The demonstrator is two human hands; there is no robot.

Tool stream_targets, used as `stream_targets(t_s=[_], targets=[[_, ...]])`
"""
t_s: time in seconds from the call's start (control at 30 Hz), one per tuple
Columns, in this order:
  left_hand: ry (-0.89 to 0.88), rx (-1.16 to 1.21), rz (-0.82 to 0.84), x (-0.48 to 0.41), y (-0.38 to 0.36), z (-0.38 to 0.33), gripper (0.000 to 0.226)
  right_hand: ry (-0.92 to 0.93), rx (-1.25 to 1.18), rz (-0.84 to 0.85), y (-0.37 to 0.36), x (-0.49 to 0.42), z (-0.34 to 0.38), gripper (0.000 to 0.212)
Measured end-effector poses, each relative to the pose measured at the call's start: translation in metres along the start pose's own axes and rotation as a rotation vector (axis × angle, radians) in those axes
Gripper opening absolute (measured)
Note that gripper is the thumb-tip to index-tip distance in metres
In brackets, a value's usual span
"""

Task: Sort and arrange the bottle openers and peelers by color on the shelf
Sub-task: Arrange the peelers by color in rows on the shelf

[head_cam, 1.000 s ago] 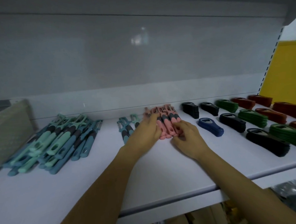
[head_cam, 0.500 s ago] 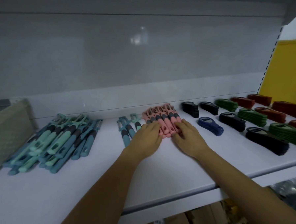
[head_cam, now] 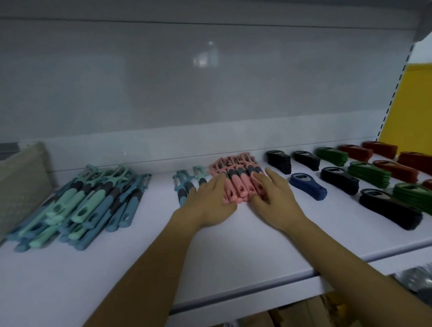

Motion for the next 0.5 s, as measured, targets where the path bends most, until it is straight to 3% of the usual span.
stream_targets(t_s=[0.2, 0.33, 0.5], targets=[[0.088, -0.156, 0.149, 0.022, 0.008, 0.023, 0.063, 0.273, 0.080, -0.079, 0.002, 0.003, 0.018, 0.045], [0.111, -0.155, 0.147, 0.047, 0.010, 0.051, 0.059, 0.323, 0.067, -0.027, -0.006, -0.002, 0.045, 0.023], [0.039, 0.114, -0.094, 0.072, 0.035, 0.079, 0.050, 0.323, -0.039, 0.139, -0.030, -0.007, 0.093, 0.031]])
Point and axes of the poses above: each hand's wrist, its own x-axis away from the middle knuckle, its own y-axis out of the back of the hand, z = x × y, the point moved 2 cm from there along -x, towards the middle knuckle, and after that the axes turned 1 degree about z, right-handed, at the moved point
